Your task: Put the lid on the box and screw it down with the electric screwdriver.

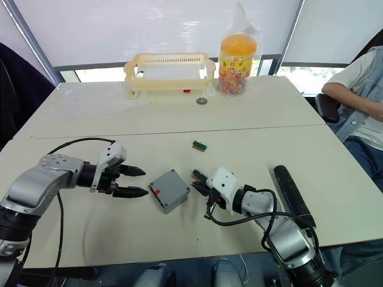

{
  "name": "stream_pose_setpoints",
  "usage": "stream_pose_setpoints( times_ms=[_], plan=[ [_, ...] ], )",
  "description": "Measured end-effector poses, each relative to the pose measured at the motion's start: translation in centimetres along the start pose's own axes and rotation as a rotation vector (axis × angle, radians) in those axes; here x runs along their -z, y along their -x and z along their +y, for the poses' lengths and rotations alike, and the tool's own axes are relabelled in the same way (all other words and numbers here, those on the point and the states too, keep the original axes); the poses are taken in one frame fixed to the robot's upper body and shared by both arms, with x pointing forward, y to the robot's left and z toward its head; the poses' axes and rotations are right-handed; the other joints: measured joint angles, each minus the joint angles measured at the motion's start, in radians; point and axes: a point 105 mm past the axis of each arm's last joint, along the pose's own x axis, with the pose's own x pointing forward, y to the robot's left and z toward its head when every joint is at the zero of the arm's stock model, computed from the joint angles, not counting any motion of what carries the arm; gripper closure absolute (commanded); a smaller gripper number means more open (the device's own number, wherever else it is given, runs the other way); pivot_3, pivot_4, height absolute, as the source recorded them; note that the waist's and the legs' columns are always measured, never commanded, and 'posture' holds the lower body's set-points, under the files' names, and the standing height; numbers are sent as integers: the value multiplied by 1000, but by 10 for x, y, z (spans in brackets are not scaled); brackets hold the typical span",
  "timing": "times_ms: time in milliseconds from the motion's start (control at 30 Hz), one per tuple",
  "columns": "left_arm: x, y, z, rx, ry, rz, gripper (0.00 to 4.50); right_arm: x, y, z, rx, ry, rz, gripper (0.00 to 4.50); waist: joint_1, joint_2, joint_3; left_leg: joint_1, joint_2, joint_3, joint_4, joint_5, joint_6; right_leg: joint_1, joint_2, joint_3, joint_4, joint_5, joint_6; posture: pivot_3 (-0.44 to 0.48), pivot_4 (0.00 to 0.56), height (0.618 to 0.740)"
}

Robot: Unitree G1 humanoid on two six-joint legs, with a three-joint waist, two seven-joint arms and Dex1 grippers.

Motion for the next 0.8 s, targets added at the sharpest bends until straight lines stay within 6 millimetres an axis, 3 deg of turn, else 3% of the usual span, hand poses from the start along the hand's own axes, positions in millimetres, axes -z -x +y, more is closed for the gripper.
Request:
stream_pose_setpoints(
  times_ms=[600,800],
  plan=[
    [6,1,1,-8,4,22,555,-5,-12,-1,3,4,-25,4459,0,0,0,0,0,0,0,0,0,0,0,0,0,0,0,0,150,740],
    [7,4,3,-15,5,28,555,-5,1,-19,79,45,-11,4459,1,0,0,0,-1,0,0,0,0,0,0,0,0,0,0,0,150,740]
  ],
)
